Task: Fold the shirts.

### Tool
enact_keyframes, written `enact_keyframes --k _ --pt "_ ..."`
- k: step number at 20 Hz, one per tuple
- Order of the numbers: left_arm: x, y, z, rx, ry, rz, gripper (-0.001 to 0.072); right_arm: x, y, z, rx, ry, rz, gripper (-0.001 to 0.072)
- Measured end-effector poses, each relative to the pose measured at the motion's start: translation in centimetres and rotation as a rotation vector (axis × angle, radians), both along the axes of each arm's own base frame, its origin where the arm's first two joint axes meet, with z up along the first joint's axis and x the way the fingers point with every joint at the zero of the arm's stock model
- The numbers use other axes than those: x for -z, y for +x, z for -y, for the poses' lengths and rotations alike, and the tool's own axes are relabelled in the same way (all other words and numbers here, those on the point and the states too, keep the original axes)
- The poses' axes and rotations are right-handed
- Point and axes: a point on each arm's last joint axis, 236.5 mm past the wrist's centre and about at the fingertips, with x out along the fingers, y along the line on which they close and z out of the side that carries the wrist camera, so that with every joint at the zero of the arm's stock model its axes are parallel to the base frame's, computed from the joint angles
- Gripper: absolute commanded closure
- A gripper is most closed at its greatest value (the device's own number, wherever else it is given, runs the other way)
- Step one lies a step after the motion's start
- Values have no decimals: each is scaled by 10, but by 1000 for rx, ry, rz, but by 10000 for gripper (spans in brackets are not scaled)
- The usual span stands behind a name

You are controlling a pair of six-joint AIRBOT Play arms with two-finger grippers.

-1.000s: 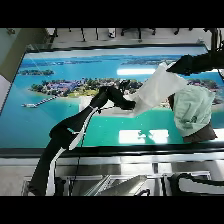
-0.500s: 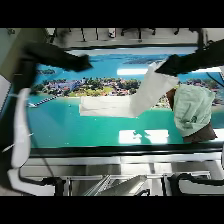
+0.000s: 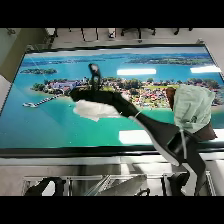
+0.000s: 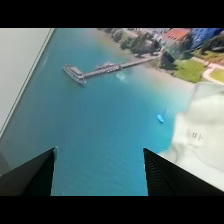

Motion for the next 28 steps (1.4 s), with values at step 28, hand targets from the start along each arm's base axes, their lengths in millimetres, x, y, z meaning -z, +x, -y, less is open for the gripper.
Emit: enact_keyframes --k 28 --pt "43 -31 -4 -47 0 -11 682 150 9 265 -27 -245 -794 229"
